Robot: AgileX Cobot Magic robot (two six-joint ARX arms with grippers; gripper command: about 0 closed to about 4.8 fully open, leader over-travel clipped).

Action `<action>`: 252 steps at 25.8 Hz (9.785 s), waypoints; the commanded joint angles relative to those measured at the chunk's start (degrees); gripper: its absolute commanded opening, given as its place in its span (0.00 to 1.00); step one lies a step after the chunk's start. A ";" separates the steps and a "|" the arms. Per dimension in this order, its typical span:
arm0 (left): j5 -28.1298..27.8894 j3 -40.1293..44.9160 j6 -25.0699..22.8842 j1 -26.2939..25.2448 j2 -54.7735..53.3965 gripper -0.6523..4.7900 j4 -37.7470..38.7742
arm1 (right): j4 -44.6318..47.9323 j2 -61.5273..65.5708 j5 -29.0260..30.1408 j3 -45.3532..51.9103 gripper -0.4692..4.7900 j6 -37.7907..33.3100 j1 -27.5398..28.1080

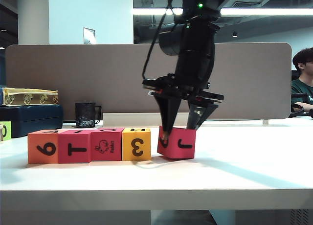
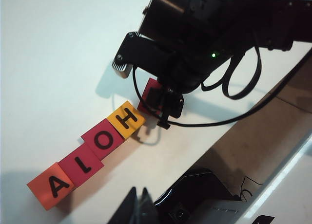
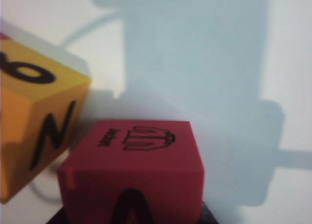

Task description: Select the appropriate blocks from the scattered letter blocks on the table and arrange them in a row to spell out "ALOHA".

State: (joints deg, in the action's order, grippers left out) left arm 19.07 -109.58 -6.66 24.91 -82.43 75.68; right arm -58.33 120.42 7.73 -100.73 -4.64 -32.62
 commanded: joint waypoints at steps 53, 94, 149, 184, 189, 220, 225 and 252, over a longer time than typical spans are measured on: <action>0.28 -0.20 -0.39 -0.04 0.28 0.11 1.79 | -3.93 -0.33 -3.74 -4.90 0.09 2.05 0.90; -1.42 -0.20 -0.44 -0.04 0.33 0.11 1.84 | -4.07 -0.48 -5.51 -3.58 0.09 2.32 -0.70; -9.86 56.92 10.12 -6.43 46.64 0.11 -28.17 | 15.30 -54.25 -1.60 39.78 0.09 -3.08 -11.17; -24.65 109.26 9.92 -26.84 82.31 0.11 -73.26 | 15.32 -54.18 -1.60 39.78 0.09 -3.08 -11.17; -25.27 109.26 11.39 -26.77 82.31 0.11 -68.19 | 15.30 -54.18 -1.60 39.80 0.09 -3.06 -11.17; -25.09 109.24 11.58 -26.80 82.31 0.11 -67.49 | 18.95 -64.32 -7.63 40.57 0.09 7.54 6.45; -25.14 109.24 11.58 -26.80 82.29 0.11 -67.56 | 25.27 -73.72 -14.38 40.83 0.09 14.08 23.28; -25.07 109.24 11.58 -26.80 82.29 0.11 -67.56 | 56.00 -109.24 -16.83 94.33 0.09 1.60 29.29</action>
State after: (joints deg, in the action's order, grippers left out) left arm -6.07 -0.19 4.78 -1.91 -0.12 8.58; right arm -3.66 11.94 -8.95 -6.81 -2.20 -3.33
